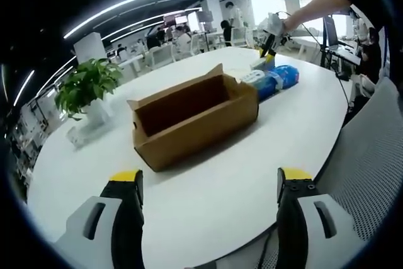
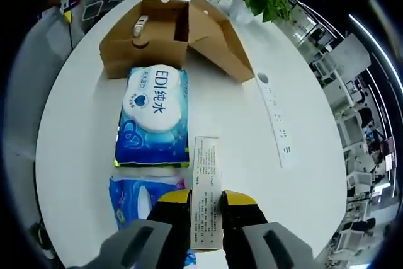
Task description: Operate the shoe box by opening the lid, removing the specified soft item, and placing it in the target area until the item is outside and the box remains undamaged.
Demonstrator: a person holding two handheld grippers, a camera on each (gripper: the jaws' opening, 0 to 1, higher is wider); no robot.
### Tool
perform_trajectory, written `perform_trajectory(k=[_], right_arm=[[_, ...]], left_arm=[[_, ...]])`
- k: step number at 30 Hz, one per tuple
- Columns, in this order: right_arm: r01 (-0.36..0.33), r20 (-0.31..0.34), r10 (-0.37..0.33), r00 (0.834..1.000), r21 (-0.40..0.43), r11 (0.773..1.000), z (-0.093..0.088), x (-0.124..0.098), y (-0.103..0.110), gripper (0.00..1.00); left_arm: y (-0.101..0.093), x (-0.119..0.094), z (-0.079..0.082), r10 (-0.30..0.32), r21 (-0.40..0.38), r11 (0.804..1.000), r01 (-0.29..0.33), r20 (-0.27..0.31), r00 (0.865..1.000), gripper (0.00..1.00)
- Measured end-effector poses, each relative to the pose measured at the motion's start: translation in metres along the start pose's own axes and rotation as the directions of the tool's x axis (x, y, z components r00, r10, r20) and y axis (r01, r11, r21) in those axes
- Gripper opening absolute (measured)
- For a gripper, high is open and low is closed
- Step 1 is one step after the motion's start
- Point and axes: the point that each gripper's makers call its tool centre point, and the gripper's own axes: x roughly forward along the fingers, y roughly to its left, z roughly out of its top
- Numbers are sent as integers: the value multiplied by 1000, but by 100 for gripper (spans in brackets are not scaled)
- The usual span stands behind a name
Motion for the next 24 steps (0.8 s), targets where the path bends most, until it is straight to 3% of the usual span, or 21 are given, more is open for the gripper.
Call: perform_trajectory(k=[17, 20, 24], right_arm=[[4, -95, -5, 995, -18, 1000, -33, 5, -1, 14], [24, -140, -37, 989, -94, 995, -38, 6, -7, 14], [21, -151, -38, 988, -115, 993, -38, 10, -6, 15]], left_arm=[[0, 1, -2, -4, 10, 1000, 4, -16, 1000, 87], [0, 2, -3, -5, 11, 1000, 5, -19, 1000, 87], [-1, 2, -4, -9, 14, 1000, 9, -25, 1000, 87]])
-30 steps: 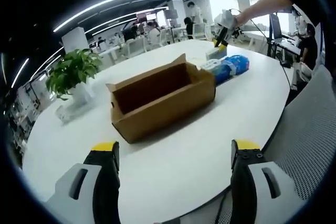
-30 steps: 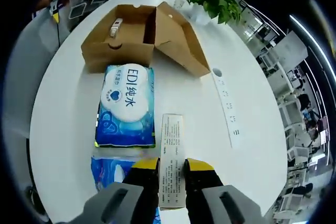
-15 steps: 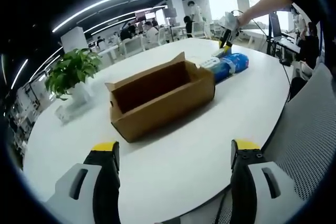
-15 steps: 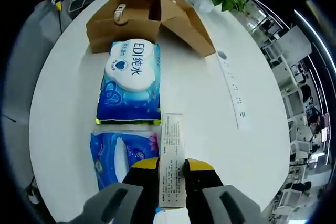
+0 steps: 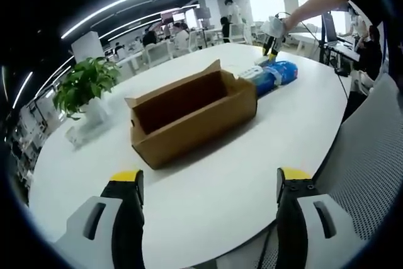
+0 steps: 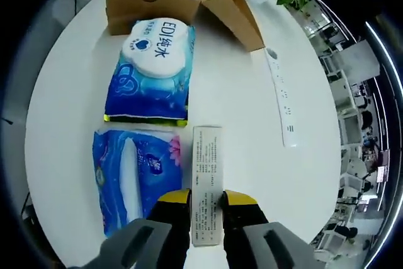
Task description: Operate the shoe box by opening the lid, removing the specified soft item, and placing it in the target area until the item is outside and the box remains undamaged.
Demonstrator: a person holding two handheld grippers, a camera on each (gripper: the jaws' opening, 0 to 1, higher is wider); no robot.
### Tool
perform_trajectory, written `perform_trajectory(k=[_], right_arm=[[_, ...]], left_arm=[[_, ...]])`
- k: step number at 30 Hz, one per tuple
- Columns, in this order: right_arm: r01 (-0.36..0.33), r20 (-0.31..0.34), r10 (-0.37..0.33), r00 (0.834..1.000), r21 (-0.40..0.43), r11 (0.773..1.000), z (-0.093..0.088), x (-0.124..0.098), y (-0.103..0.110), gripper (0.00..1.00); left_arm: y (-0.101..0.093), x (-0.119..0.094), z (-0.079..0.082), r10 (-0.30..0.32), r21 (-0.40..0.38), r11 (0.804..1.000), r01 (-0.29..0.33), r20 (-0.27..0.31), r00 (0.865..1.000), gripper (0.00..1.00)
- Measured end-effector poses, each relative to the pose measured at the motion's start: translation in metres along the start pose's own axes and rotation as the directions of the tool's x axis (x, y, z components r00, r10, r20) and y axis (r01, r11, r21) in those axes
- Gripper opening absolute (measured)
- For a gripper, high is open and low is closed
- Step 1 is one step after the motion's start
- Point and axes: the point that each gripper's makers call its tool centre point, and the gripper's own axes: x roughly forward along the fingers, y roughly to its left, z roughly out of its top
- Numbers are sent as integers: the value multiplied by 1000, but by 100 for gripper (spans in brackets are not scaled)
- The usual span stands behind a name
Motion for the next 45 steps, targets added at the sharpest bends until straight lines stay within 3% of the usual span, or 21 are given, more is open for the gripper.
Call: perform_trajectory(k=[13, 45], right_arm=[[-30, -9, 29, 1000, -23, 999, -1, 7, 9, 15], [49, -18, -49, 999, 2, 999, -2, 9, -1, 19]], left_arm=[[0, -1, -2, 6, -2, 1000, -6, -2, 1000, 86], [0, 0, -6, 8, 12, 1000, -7, -18, 1000, 85]])
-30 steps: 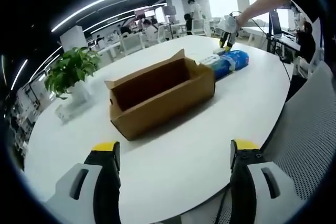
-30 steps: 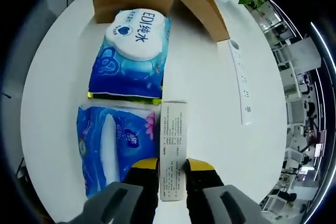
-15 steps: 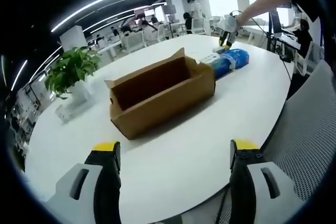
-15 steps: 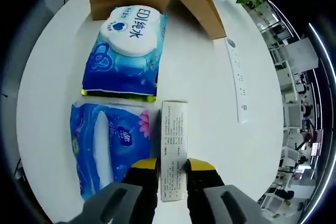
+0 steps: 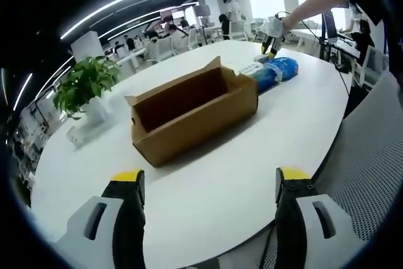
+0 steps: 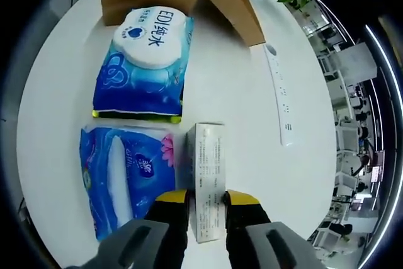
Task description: Operate the shoe box by opening the lid, removing the specified soft item, and placing it in the target area until the item is outside and the box remains undamaged.
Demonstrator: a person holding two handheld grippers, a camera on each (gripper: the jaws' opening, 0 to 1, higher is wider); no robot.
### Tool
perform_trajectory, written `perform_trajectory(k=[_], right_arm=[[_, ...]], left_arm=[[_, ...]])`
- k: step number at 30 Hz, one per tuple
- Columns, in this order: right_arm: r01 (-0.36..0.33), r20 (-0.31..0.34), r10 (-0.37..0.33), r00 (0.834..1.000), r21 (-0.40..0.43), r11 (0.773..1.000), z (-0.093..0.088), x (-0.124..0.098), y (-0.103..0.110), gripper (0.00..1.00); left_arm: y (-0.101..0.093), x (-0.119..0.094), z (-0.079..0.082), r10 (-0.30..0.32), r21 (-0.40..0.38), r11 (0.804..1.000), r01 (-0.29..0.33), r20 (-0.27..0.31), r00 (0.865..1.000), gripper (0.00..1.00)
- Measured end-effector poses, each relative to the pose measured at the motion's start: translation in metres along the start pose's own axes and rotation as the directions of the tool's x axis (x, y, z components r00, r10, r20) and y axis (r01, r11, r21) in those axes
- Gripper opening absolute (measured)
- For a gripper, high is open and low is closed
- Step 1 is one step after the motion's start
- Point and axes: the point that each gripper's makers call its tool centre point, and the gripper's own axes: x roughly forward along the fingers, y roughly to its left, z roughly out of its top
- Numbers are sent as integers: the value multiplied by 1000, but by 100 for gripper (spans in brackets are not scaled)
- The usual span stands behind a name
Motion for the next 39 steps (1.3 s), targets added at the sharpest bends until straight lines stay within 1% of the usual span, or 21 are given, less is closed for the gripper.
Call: perform_trajectory(k=[5, 11, 17, 19, 23, 28, 32, 36, 37, 39], right_arm=[[10, 7, -10, 1000, 3, 1000, 3, -1, -3, 20], [25, 21, -26, 999, 28, 999, 6, -6, -7, 20], [50, 41, -54, 998, 87, 995, 9, -14, -14, 26], [56, 53, -62, 997, 119, 991, 11, -19, -14, 29], [51, 73, -63, 995, 151, 987, 14, -29, -13, 35], [47, 89, -68, 994, 223, 974, 18, -43, -9, 41], [39, 96, -68, 993, 276, 960, 23, -51, -4, 49], [24, 115, -64, 991, 322, 947, 31, -61, 6, 55], [13, 114, -54, 992, 334, 943, 32, -63, 11, 57], [17, 106, -58, 993, 354, 935, 32, -66, 14, 60]], left_arm=[[0, 0, -1, 0, 2, 1000, 0, -1, 1000, 85], [0, 0, 0, -1, 2, 1000, 1, 0, 1000, 85], [0, -1, 1, -2, 4, 1000, 2, 6, 1000, 85], [-1, -1, 1, -6, 3, 1000, 6, 11, 1000, 85], [-2, -1, 3, -10, 7, 1000, 9, 18, 1000, 85], [0, -3, 7, -6, -7, 1000, 6, 40, 999, 86], [0, -3, 8, -7, -8, 1000, 7, 51, 999, 86], [0, -5, 11, -10, -11, 1000, 10, 63, 998, 87], [0, -5, 11, -11, -14, 1000, 12, 65, 998, 87], [1, -6, 12, -11, -19, 1000, 12, 75, 997, 87]])
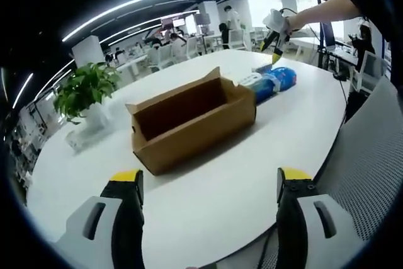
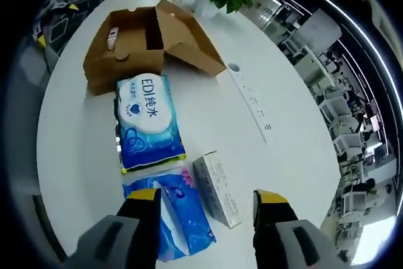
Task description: Operate the shoe box by opening the lid, removing the specified soft item, and placing it in the target area until the item is outside and the box remains undamaged.
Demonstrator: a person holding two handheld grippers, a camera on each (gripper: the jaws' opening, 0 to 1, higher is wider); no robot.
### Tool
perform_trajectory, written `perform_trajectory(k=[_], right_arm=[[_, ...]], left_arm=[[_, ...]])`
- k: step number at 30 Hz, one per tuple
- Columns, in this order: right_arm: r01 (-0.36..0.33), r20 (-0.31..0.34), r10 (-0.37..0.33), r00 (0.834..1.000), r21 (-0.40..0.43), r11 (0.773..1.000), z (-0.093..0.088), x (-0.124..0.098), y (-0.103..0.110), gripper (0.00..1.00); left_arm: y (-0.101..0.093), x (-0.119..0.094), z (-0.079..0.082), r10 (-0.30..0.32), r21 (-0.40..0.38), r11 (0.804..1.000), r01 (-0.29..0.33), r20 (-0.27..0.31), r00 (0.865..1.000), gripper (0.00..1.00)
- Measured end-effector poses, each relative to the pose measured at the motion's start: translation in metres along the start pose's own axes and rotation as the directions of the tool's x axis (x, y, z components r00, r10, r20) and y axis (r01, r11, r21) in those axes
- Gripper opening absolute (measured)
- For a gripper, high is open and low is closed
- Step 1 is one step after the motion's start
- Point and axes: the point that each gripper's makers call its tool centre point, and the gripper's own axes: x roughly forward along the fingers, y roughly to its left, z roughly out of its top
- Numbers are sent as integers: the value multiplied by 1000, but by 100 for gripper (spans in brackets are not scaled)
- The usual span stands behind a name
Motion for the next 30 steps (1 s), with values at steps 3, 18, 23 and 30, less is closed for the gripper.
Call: perform_trajectory(k=[3, 18, 23, 30], right_arm=[[0, 9, 0, 1000, 42, 999, 2, -6, 8, 64], [48, 195, -126, 973, 363, 931, 33, -41, 37, 99], [56, 236, -170, 957, 423, 904, 37, -55, 47, 99], [51, 297, -211, 931, 467, 883, 50, -74, 71, 99]], left_arm=[[1, -1, 2, -2, -12, 1000, 2, 9, 1000, 88], [-2, -2, 10, -21, -39, 999, 23, 50, 999, 91], [-4, -2, 11, -39, -62, 997, 43, 54, 998, 93], [-5, -2, 12, -55, -80, 995, 60, 64, 996, 97]])
